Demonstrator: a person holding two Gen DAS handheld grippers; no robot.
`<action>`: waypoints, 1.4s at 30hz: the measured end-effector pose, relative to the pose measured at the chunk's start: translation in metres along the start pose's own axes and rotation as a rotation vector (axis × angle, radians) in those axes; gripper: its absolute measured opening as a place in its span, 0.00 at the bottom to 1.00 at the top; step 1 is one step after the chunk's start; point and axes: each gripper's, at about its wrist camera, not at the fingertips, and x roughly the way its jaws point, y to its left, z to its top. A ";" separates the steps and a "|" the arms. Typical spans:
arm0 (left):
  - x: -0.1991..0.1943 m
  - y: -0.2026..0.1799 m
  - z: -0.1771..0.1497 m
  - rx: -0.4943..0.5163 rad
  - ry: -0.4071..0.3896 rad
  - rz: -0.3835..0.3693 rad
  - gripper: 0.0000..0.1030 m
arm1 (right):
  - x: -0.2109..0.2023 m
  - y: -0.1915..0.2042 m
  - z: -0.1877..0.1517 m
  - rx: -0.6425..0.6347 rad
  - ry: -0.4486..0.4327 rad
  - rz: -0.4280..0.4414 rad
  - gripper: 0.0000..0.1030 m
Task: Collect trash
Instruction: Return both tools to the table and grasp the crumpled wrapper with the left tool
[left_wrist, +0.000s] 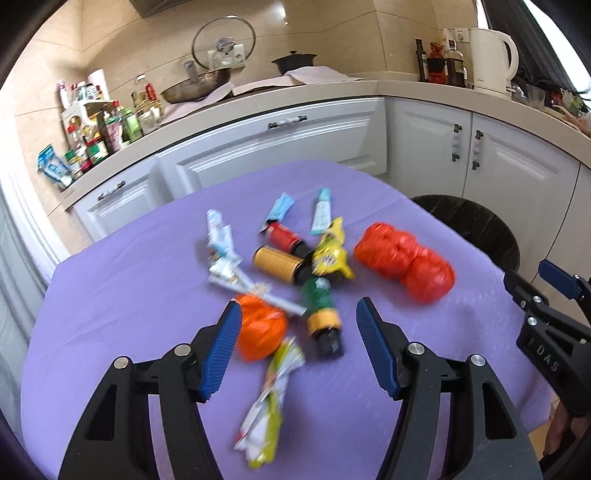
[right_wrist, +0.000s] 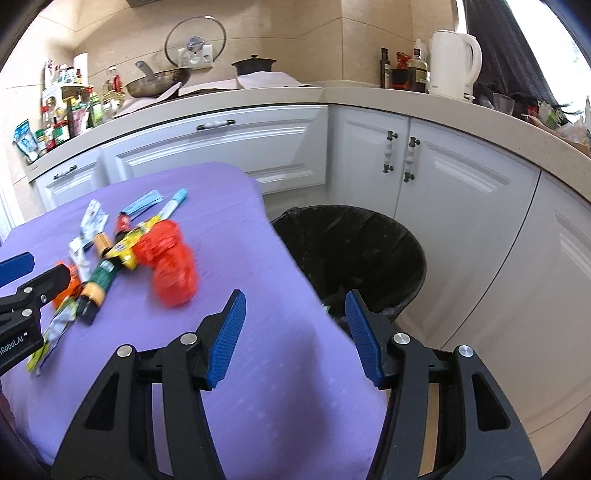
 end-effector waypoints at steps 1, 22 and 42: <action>-0.002 0.004 -0.006 -0.002 0.002 0.004 0.61 | -0.002 0.002 -0.001 -0.004 0.000 0.002 0.53; 0.006 0.031 -0.064 -0.012 0.107 -0.043 0.41 | -0.022 0.033 -0.007 -0.037 -0.014 0.047 0.53; -0.012 0.087 -0.066 -0.159 0.039 0.012 0.18 | -0.013 0.091 0.001 -0.139 0.005 0.148 0.53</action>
